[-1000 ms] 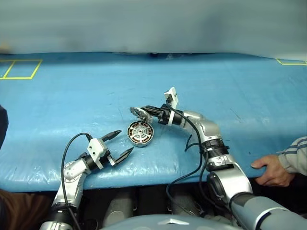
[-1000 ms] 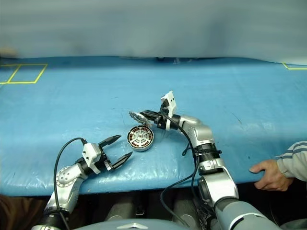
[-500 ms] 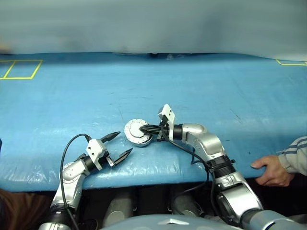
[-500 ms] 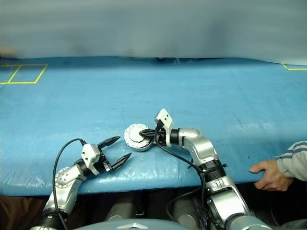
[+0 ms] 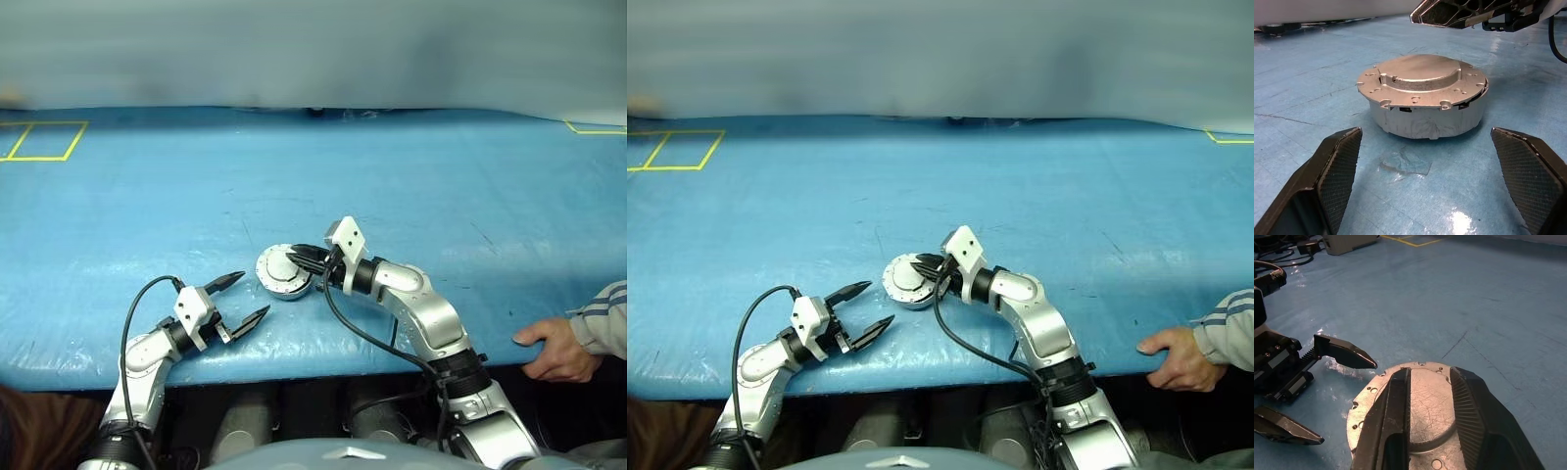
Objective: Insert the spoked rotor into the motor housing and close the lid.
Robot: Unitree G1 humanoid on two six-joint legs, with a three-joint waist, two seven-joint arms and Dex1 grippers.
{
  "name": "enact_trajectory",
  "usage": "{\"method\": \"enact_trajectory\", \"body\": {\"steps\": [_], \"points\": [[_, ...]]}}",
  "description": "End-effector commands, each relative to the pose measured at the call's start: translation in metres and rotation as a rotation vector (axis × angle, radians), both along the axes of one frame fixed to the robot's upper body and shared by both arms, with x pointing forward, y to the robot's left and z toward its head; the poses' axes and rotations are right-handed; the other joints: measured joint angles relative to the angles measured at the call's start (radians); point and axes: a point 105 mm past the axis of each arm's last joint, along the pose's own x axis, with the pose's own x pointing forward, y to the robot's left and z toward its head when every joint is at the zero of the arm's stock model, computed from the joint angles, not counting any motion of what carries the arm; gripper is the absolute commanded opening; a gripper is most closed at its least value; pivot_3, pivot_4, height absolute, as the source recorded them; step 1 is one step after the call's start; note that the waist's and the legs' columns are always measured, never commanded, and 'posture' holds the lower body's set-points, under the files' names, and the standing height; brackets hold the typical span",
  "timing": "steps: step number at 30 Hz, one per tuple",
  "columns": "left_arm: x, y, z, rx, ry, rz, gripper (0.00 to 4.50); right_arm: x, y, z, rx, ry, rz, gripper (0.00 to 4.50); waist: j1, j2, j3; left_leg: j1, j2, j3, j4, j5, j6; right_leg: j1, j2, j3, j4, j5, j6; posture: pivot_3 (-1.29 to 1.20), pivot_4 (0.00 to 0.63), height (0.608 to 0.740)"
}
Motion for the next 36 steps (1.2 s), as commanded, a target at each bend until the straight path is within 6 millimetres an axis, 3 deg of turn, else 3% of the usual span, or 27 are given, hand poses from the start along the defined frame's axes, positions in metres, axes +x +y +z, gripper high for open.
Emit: {"method": "enact_trajectory", "body": {"steps": [1, 8, 28, 31, 33, 36], "points": [[0.001, -0.001, 0.011, -0.011, -0.040, -0.011, 4.50, -0.002, 0.008, 0.010, 0.014, -0.067, -0.008, 2.24, 0.000, 0.000, 0.000, 0.000, 0.000, 0.000, 0.000, 0.000, 0.000, 0.000, 0.000, 0.000, 0.000, 0.000, 0.000, 0.00, 0.150, 0.740], [0.001, -0.001, 0.010, -0.008, -0.035, -0.015, 4.50, 0.005, 0.010, 0.008, -0.002, -0.101, -0.061, 4.47, 0.000, 0.000, 0.000, 0.000, 0.000, 0.000, 0.000, 0.000, 0.000, 0.000, 0.000, 0.000, 0.000, 0.000, 0.001, 0.00, 0.150, 0.740], [0.001, 0.000, 0.008, 0.000, -0.034, -0.009, 4.50, 0.001, 0.015, -0.021, -0.080, -0.046, -0.050, 4.47, 0.000, 0.000, 0.000, 0.000, 0.000, 0.000, 0.000, 0.000, 0.000, 0.000, 0.000, 0.000, 0.000, -0.001, 0.002, 0.00, 0.150, 0.740], [0.001, 0.000, 0.008, 0.003, -0.036, -0.007, 4.50, 0.002, 0.013, -0.022, -0.081, -0.042, -0.063, 3.85, 0.000, 0.000, 0.000, 0.000, 0.000, 0.000, 0.000, 0.000, 0.000, 0.000, 0.000, 0.000, 0.000, -0.001, 0.001, 0.00, 0.150, 0.740], [0.001, 0.000, 0.007, 0.004, -0.035, -0.006, 4.50, 0.003, 0.012, -0.022, -0.084, -0.046, -0.069, 3.19, 0.000, 0.000, 0.000, 0.000, 0.000, 0.000, 0.000, 0.000, 0.000, 0.000, 0.000, 0.000, 0.000, -0.001, 0.001, 0.00, 0.150, 0.740], [0.001, 0.000, 0.007, 0.003, -0.032, -0.005, 4.50, 0.003, 0.011, -0.018, -0.083, -0.061, -0.065, 3.02, 0.000, 0.000, 0.000, 0.000, 0.000, 0.000, 0.000, 0.000, 0.000, 0.000, 0.000, 0.000, 0.000, -0.001, 0.002, 0.00, 0.150, 0.740]]}}
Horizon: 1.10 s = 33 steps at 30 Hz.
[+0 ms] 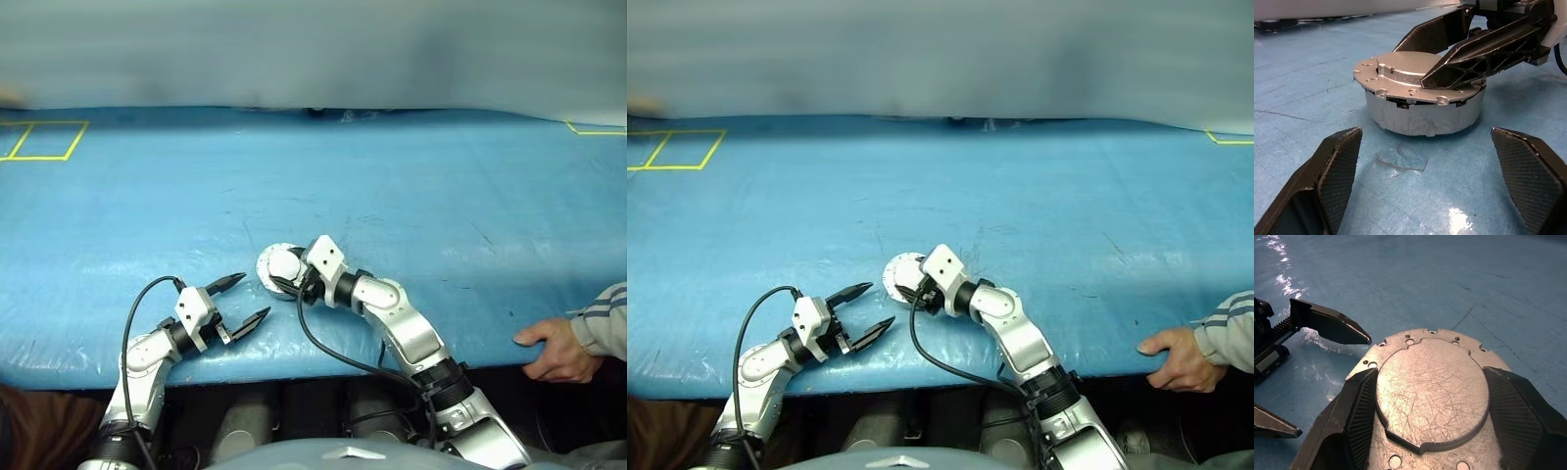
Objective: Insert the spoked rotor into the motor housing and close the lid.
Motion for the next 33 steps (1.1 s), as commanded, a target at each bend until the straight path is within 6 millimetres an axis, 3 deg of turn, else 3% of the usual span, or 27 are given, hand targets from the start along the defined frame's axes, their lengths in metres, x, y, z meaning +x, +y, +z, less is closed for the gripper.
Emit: {"method": "enact_trajectory", "body": {"steps": [1, 10, 33], "points": [[0.001, 0.001, 0.007, 0.000, -0.037, 0.002, 4.50, 0.003, -0.003, 0.010, 0.010, -0.040, -0.006, 3.02, 0.000, 0.000, 0.000, 0.000, 0.000, 0.000, 0.000, 0.000, 0.000, 0.000, 0.000, 0.000, 0.000, 0.000, 0.000, 0.00, 0.150, 0.740], [0.001, 0.000, 0.007, -0.003, -0.034, 0.001, 4.50, -0.003, 0.005, 0.036, 0.069, -0.020, 0.073, 3.02, 0.000, 0.000, 0.000, -0.001, 0.000, 0.000, 0.000, 0.000, 0.000, -0.001, 0.000, 0.000, 0.000, 0.000, -0.001, 0.00, 0.150, 0.740], [0.001, -0.002, 0.007, -0.005, -0.031, -0.003, 4.50, 0.003, -0.009, 0.013, -0.088, 0.006, 0.080, 3.02, 0.001, 0.000, 0.000, -0.002, 0.000, -0.001, 0.000, 0.000, 0.000, -0.001, 0.000, -0.001, -0.001, 0.000, -0.001, 0.00, 0.150, 0.740]]}}
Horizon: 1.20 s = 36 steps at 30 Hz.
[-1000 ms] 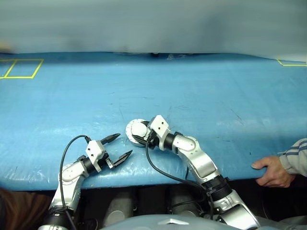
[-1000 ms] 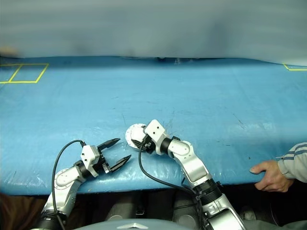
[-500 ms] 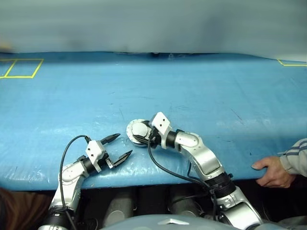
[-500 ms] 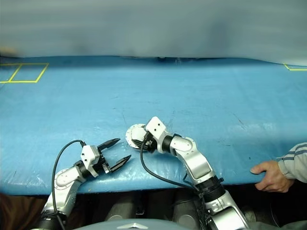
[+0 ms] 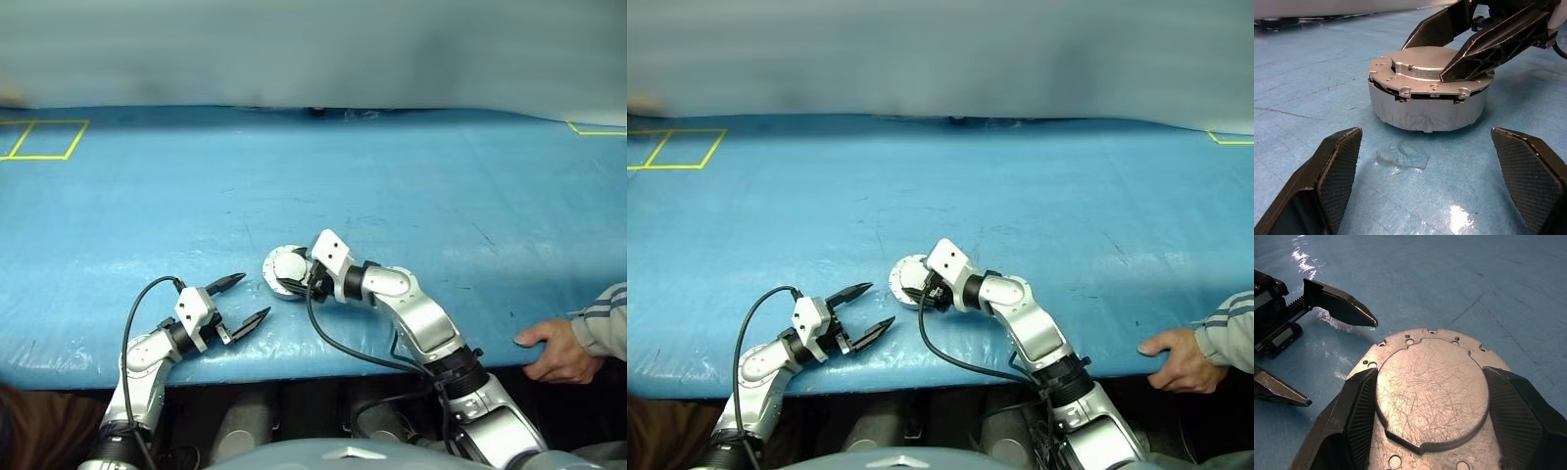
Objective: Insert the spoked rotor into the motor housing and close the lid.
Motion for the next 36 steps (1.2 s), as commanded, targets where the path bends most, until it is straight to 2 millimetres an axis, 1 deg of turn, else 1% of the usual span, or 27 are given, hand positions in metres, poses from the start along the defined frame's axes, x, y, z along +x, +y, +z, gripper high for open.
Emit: {"method": "enact_trajectory", "body": {"steps": [1, 10, 18, 22, 29, 32, 36], "points": [[0.001, -0.003, 0.008, -0.005, -0.032, -0.006, 4.50, 0.003, 0.002, 0.005, 0.002, -0.029, -0.002, 3.02, 0.000, 0.000, 0.000, 0.000, 0.000, 0.000, 0.000, 0.000, 0.000, 0.000, 0.000, 0.000, 0.000, 0.000, 0.000, 0.00, 0.150, 0.740], [0.001, -0.003, 0.008, -0.002, -0.027, -0.003, 4.50, 0.004, 0.000, -0.005, -0.023, 0.001, -0.023, 3.02, 0.000, 0.000, 0.000, 0.001, 0.000, 0.000, 0.000, 0.000, 0.000, 0.000, 0.000, 0.000, 0.000, -0.001, 0.001, 0.00, 0.150, 0.740], [0.003, -0.001, 0.007, -0.010, 0.010, 0.026, 4.50, 0.000, -0.006, -0.022, -0.098, 0.055, -0.019, 3.02, 0.000, 0.000, 0.000, 0.001, 0.000, 0.000, 0.000, 0.000, 0.000, 0.001, 0.000, 0.000, 0.000, -0.001, 0.002, 0.00, 0.150, 0.740], [0.011, 0.000, 0.015, -0.060, 0.017, 0.076, 4.50, -0.001, -0.009, -0.028, -0.121, 0.072, -0.030, 3.02, 0.000, 0.000, 0.000, 0.001, 0.000, 0.000, 0.000, 0.000, 0.000, 0.001, 0.000, 0.000, 0.000, -0.001, 0.002, 0.00, 0.150, 0.740], [0.015, -0.005, 0.026, -0.114, 0.029, 0.074, 4.50, -0.002, -0.008, -0.028, -0.124, 0.077, -0.028, 3.02, 0.000, -0.001, -0.001, 0.002, 0.000, 0.000, 0.000, 0.000, 0.000, 0.002, 0.000, 0.000, 0.000, -0.002, 0.002, 0.00, 0.150, 0.740], [0.014, -0.007, 0.026, -0.120, 0.042, 0.060, 3.86, -0.001, -0.009, -0.028, -0.125, 0.074, -0.033, 3.02, 0.000, -0.001, -0.001, 0.002, 0.000, 0.000, 0.000, 0.000, 0.000, 0.002, 0.000, 0.000, 0.000, -0.002, 0.002, 0.00, 0.150, 0.740], [0.016, -0.007, 0.024, -0.093, 0.038, 0.062, 2.53, -0.001, -0.009, -0.028, -0.127, 0.072, -0.036, 3.02, 0.000, -0.001, -0.001, 0.002, 0.000, 0.000, 0.000, 0.000, 0.000, 0.002, 0.000, 0.000, 0.000, -0.002, 0.002, 0.00, 0.150, 0.740]]}}
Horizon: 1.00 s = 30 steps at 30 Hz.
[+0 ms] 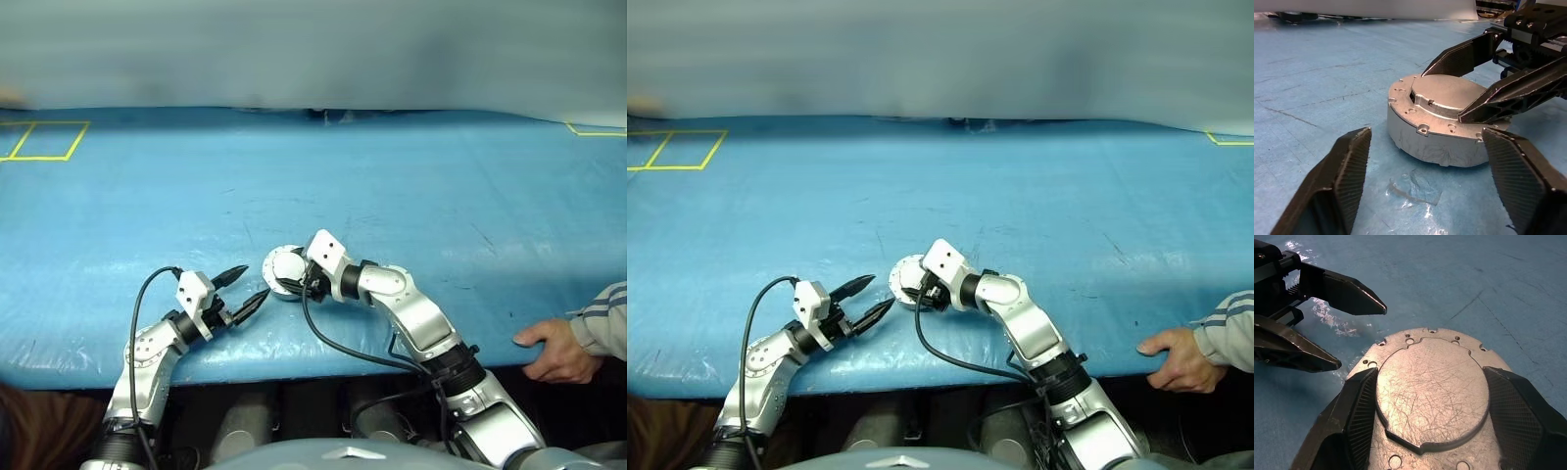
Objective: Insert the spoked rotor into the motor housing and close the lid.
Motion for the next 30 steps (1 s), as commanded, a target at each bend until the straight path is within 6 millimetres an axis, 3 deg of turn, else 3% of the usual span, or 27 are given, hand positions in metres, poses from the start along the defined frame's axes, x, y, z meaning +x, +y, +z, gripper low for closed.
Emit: {"method": "enact_trajectory", "body": {"steps": [1, 7, 8, 19, 29, 30], "points": [[0.004, -0.002, 0.011, 0.015, -0.051, -0.007, 2.16, -0.002, -0.010, -0.023, -0.075, 0.069, -0.030, 3.02, 0.000, 0.000, 0.000, 0.000, 0.000, 0.000, 0.000, 0.000, 0.000, 0.000, 0.000, 0.000, 0.000, 0.000, 0.000, 0.00, 0.150, 0.740], [0.011, -0.010, 0.012, 0.023, -0.061, -0.026, 0.15, -0.002, -0.010, -0.023, -0.075, 0.065, -0.033, 3.02, 0.000, 0.000, 0.000, 0.000, 0.000, 0.000, 0.000, 0.000, 0.000, 0.000, 0.000, 0.000, 0.000, 0.000, 0.000, 0.00, 0.150, 0.740], [0.012, -0.011, 0.013, 0.022, -0.064, -0.031, 0.04, -0.002, -0.010, -0.023, -0.075, 0.064, -0.034, 3.02, 0.000, 0.000, 0.000, 0.000, 0.000, 0.000, 0.000, 0.000, 0.000, 0.000, 0.000, 0.000, 0.000, 0.000, 0.000, 0.00, 0.150, 0.740], [0.012, -0.015, -0.003, 0.098, -0.018, -0.057, 0.04, -0.003, -0.010, -0.022, -0.069, 0.061, -0.041, 3.02, 0.001, 0.000, -0.001, 0.000, 0.000, 0.000, 0.000, 0.000, 0.000, 0.000, 0.000, 0.000, 0.000, 0.000, 0.000, 0.00, 0.150, 0.740], [0.013, -0.017, -0.003, 0.096, -0.024, -0.046, 0.04, -0.005, -0.007, -0.019, -0.034, 0.075, -0.038, 3.02, 0.001, 0.000, -0.001, 0.000, 0.000, 0.000, 0.000, 0.000, 0.000, 0.000, -0.001, 0.000, 0.000, 0.000, 0.000, 0.00, 0.150, 0.740], [0.014, -0.017, -0.003, 0.097, -0.024, -0.047, 0.01, -0.006, -0.006, -0.018, -0.030, 0.073, -0.030, 3.37, 0.001, 0.000, -0.001, 0.000, 0.000, 0.000, 0.000, 0.000, 0.000, 0.000, -0.001, 0.000, 0.000, 0.000, 0.000, 0.00, 0.150, 0.740]]}}
